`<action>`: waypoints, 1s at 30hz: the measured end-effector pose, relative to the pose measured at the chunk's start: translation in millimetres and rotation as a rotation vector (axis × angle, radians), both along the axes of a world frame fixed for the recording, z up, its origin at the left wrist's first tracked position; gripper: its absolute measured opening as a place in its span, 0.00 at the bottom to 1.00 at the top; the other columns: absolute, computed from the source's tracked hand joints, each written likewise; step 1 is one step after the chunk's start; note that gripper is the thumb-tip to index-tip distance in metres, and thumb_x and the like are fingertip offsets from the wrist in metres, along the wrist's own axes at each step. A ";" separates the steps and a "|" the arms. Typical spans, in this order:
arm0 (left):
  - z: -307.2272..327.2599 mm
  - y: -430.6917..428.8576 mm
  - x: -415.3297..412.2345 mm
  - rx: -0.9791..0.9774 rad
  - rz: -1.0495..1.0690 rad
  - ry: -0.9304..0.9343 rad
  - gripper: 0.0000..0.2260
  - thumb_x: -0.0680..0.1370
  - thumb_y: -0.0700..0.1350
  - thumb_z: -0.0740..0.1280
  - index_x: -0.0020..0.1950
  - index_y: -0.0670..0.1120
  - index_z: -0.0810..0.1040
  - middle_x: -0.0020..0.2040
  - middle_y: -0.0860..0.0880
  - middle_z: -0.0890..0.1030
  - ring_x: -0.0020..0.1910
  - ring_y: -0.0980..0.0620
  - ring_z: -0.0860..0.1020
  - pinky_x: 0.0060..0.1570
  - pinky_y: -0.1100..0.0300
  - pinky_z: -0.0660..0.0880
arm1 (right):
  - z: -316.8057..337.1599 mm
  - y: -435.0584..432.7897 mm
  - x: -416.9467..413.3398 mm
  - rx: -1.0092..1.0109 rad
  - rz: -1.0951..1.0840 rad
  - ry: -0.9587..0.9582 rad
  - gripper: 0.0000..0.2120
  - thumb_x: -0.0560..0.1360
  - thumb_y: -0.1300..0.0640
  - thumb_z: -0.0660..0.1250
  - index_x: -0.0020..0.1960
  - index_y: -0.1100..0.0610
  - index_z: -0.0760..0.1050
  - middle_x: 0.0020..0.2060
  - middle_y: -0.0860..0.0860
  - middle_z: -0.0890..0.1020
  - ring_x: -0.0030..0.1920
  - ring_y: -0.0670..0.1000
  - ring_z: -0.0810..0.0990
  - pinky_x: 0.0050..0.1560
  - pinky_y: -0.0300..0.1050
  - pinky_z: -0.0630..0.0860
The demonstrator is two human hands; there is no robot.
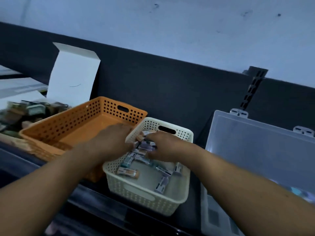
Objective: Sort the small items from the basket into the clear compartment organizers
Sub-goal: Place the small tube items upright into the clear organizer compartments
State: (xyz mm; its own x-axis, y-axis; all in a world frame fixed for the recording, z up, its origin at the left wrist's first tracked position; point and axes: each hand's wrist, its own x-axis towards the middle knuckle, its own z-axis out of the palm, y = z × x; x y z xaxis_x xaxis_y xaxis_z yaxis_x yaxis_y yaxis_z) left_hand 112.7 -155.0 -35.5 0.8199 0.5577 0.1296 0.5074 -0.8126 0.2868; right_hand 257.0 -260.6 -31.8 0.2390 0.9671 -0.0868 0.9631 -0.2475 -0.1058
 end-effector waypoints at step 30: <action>-12.5 6.9 5.1 -0.186 0.018 0.002 0.23 0.78 0.50 0.65 0.71 0.50 0.65 0.60 0.49 0.76 0.54 0.50 0.76 0.50 0.56 0.77 | -16.3 6.4 1.6 -0.053 -0.131 0.287 0.22 0.69 0.61 0.73 0.59 0.47 0.71 0.54 0.48 0.76 0.51 0.50 0.76 0.44 0.41 0.74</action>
State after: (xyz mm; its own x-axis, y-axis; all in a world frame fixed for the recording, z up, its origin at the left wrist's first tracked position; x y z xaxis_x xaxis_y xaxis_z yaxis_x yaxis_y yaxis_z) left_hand 117.7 -148.1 -48.0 0.8098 0.5863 0.0210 0.5220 -0.7363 0.4305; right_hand 258.6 -254.2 -48.1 0.3193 0.9221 -0.2184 0.8554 -0.3796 -0.3525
